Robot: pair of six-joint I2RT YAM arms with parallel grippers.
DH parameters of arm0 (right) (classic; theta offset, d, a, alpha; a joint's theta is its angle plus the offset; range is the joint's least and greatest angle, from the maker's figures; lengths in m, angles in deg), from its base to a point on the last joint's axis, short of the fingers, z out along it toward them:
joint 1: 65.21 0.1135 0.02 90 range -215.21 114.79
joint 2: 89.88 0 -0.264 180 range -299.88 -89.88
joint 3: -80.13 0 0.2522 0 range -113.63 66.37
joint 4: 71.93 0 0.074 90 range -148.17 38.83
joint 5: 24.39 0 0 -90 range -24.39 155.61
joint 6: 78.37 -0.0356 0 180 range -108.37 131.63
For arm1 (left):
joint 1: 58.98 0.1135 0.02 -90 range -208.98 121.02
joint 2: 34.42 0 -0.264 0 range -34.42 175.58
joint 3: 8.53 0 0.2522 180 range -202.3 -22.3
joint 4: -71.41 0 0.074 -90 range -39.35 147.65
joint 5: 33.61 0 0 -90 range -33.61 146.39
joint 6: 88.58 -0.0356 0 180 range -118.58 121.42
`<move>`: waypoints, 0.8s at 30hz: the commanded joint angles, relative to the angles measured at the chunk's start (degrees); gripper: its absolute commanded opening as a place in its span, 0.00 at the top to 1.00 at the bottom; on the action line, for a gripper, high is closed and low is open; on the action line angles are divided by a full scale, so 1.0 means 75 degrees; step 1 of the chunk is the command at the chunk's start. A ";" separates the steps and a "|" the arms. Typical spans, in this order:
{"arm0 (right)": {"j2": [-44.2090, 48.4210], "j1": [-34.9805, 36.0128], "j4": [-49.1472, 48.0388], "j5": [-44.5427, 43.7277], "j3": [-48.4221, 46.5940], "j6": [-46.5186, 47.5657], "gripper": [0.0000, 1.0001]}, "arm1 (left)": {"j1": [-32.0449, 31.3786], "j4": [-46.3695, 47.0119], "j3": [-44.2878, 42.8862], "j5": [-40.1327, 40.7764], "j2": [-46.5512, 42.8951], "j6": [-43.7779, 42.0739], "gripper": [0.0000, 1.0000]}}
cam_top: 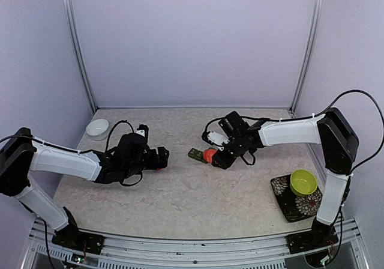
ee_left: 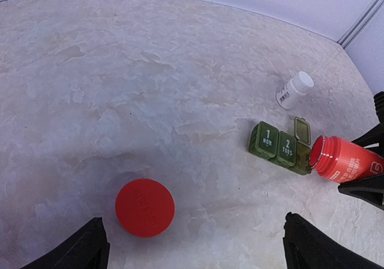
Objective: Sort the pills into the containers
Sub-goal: Place the pill in the compartment of the pill container.
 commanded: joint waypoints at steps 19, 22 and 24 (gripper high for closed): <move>-0.0429 0.0096 0.0918 -0.0133 -0.0791 0.0200 0.73 | -0.0029 0.0171 -0.0006 -0.0074 0.0033 -0.0010 0.01; -0.0462 0.0106 0.1024 -0.0138 -0.0863 0.0223 0.73 | -0.0044 0.0209 0.0017 -0.0088 0.0050 0.0018 0.01; -0.0464 0.0107 0.1071 -0.0132 -0.0913 0.0231 0.73 | -0.0041 0.0232 0.0035 -0.0107 0.0071 0.0031 0.01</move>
